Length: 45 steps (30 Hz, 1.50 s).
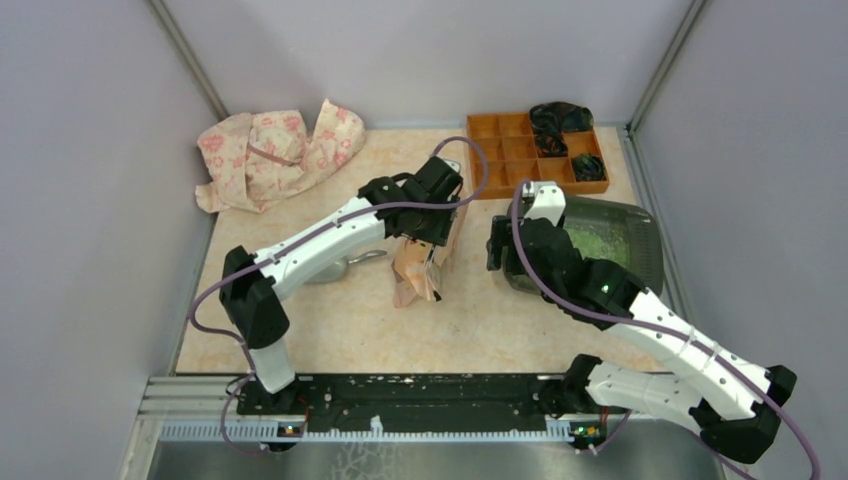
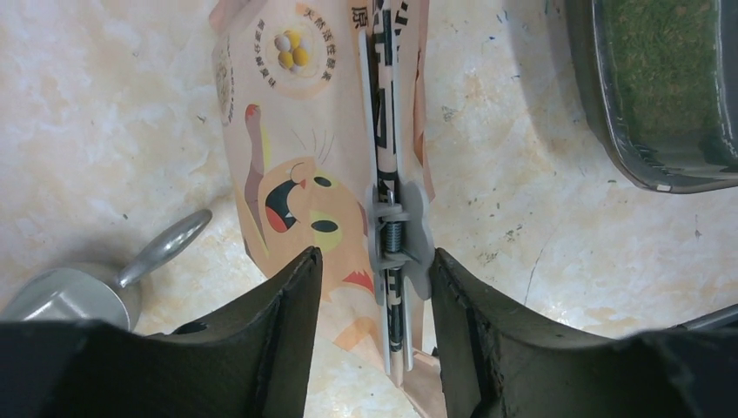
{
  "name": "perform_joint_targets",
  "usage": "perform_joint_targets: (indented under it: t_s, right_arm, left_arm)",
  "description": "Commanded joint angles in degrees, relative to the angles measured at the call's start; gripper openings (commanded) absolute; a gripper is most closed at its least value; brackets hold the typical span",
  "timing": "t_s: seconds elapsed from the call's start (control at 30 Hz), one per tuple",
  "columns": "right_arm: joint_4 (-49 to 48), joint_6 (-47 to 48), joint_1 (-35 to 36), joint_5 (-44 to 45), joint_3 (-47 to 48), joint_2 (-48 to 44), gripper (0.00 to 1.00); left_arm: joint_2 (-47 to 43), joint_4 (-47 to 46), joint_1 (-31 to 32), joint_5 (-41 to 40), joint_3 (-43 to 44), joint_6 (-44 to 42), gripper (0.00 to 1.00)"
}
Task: Fill the litter box with clean litter
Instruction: Remove the clamp from the cat litter bag.
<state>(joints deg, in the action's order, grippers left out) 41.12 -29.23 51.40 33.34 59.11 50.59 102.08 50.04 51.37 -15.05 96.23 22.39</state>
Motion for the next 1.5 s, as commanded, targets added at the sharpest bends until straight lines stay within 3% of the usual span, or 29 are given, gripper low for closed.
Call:
perform_joint_targets:
  t_s: [0.0, 0.5, 0.7, 0.87, 1.2, 1.33, 1.47]
  right_arm:
    - [-2.3, -0.6, -0.5, 0.2, -0.3, -1.6, 0.74]
    - [-2.6, -0.3, -1.1, -0.1, -1.8, -3.1, 0.74]
    - [-2.8, -0.4, -1.1, -0.3, -1.9, -3.2, 0.74]
    - [-2.6, -0.4, -1.1, -0.4, -1.8, -3.4, 0.74]
    - [-2.4, -0.3, -1.0, -0.7, -1.3, -3.4, 0.74]
    - [-2.5, 0.0, -1.1, -0.7, -0.6, -2.8, 0.74]
    - [-2.5, 0.4, -1.1, -1.0, 0.2, -2.0, 0.74]
  left_arm:
    - [1.5, 0.9, 0.6, -1.1, 3.9, -0.2, 0.54]
    - [3.9, 2.4, 1.4, -2.1, 6.0, 0.0, 0.46]
    - [3.9, 3.2, 1.4, -2.9, 6.7, 0.1, 0.17]
    - [4.0, 3.6, 1.4, -3.0, 7.4, 0.2, 0.03]
    - [1.2, 7.6, 1.4, -4.9, 15.3, -0.5, 0.00]
    - [-0.2, 8.0, 1.3, -9.6, 17.2, -1.9, 0.00]
    - [-1.2, 6.8, -5.0, -9.5, 14.8, -3.0, 0.00]
